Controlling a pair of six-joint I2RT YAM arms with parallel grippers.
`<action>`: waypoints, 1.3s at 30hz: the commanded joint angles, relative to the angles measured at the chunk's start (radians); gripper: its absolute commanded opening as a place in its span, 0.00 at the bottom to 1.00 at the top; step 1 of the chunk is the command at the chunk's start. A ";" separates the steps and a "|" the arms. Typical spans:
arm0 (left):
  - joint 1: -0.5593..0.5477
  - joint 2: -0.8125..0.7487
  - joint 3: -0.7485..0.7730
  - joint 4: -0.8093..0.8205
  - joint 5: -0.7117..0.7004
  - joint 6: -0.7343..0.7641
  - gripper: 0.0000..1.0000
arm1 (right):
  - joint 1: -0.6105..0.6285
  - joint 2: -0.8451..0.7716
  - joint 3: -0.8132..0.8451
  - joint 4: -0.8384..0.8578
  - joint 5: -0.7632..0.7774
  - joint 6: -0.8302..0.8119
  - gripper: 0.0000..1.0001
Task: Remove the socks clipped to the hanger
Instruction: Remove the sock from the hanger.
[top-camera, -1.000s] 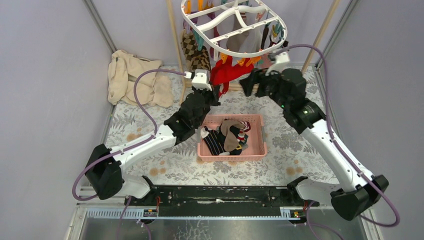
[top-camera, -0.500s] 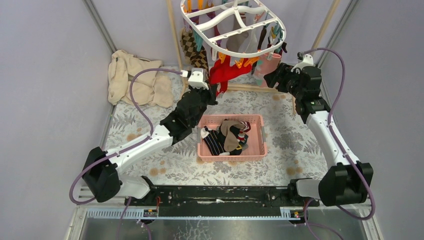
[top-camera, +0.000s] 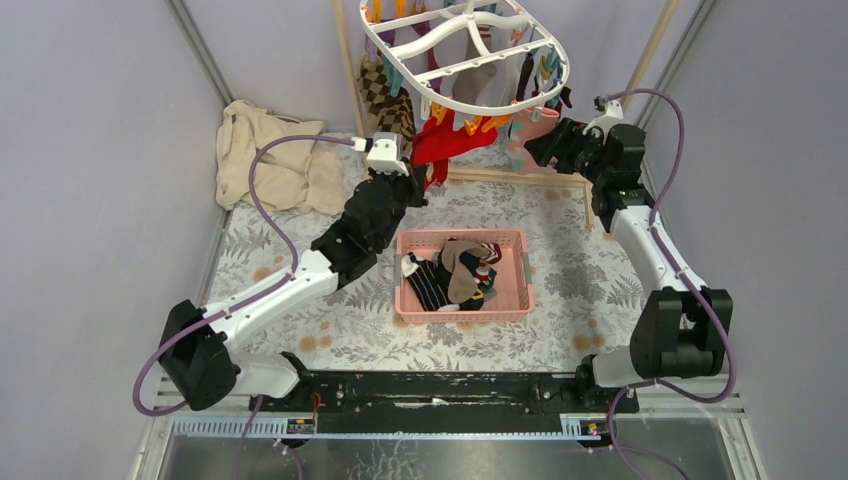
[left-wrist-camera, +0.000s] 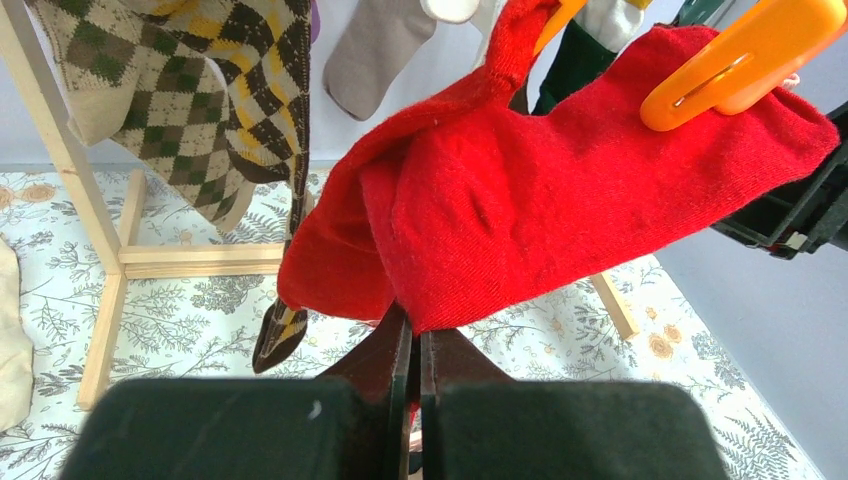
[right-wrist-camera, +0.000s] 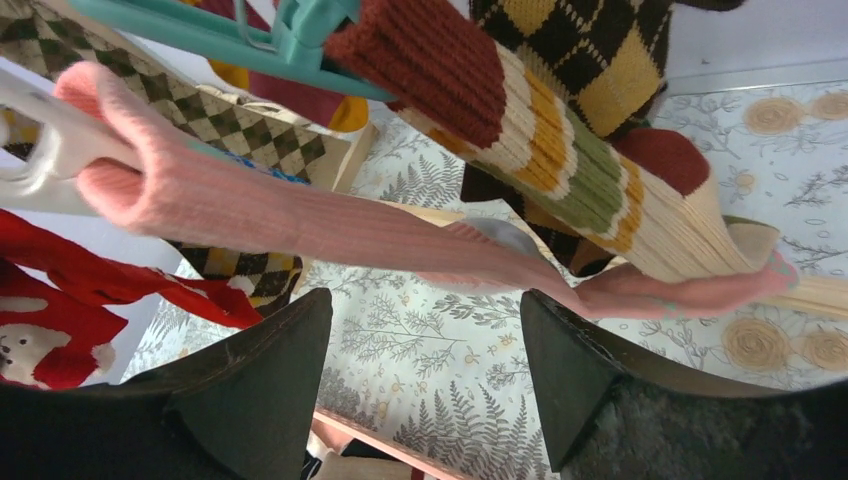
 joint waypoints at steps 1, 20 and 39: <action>0.012 -0.022 0.010 0.005 0.011 -0.003 0.00 | -0.004 0.034 0.048 0.133 -0.099 0.016 0.76; 0.044 -0.008 0.034 -0.032 0.050 -0.009 0.00 | -0.008 0.066 0.004 0.209 -0.021 -0.107 0.82; 0.057 0.012 0.070 -0.067 0.095 -0.002 0.00 | -0.008 0.128 -0.061 0.459 -0.242 0.035 0.41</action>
